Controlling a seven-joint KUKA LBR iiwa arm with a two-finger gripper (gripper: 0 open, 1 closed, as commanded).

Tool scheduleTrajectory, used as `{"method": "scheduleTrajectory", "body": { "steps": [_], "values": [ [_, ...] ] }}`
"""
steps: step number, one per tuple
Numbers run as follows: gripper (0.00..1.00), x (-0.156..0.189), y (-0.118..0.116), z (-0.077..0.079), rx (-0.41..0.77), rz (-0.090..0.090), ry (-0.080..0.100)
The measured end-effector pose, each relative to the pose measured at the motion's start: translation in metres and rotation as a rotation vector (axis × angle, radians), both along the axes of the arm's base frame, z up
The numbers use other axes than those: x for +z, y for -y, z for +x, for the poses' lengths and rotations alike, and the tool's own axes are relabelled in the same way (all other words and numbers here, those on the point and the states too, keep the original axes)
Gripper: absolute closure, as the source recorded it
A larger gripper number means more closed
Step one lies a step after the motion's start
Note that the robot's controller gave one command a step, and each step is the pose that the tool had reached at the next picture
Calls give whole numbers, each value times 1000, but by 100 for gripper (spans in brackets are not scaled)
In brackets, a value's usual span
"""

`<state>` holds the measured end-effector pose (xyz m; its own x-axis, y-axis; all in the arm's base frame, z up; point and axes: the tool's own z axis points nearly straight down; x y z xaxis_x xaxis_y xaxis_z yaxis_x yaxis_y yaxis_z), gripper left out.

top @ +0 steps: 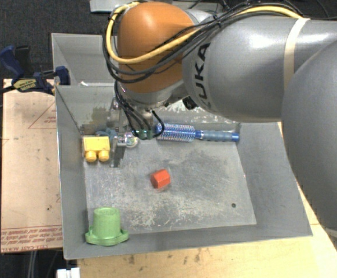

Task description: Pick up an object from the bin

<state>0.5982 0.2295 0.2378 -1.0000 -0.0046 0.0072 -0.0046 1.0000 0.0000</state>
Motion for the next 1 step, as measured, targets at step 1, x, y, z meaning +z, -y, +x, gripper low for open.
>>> {"method": "scheduleTrajectory", "body": {
  "steps": [1],
  "values": [
    [0,-136,-9,28,373,10,36]
  ]
}}
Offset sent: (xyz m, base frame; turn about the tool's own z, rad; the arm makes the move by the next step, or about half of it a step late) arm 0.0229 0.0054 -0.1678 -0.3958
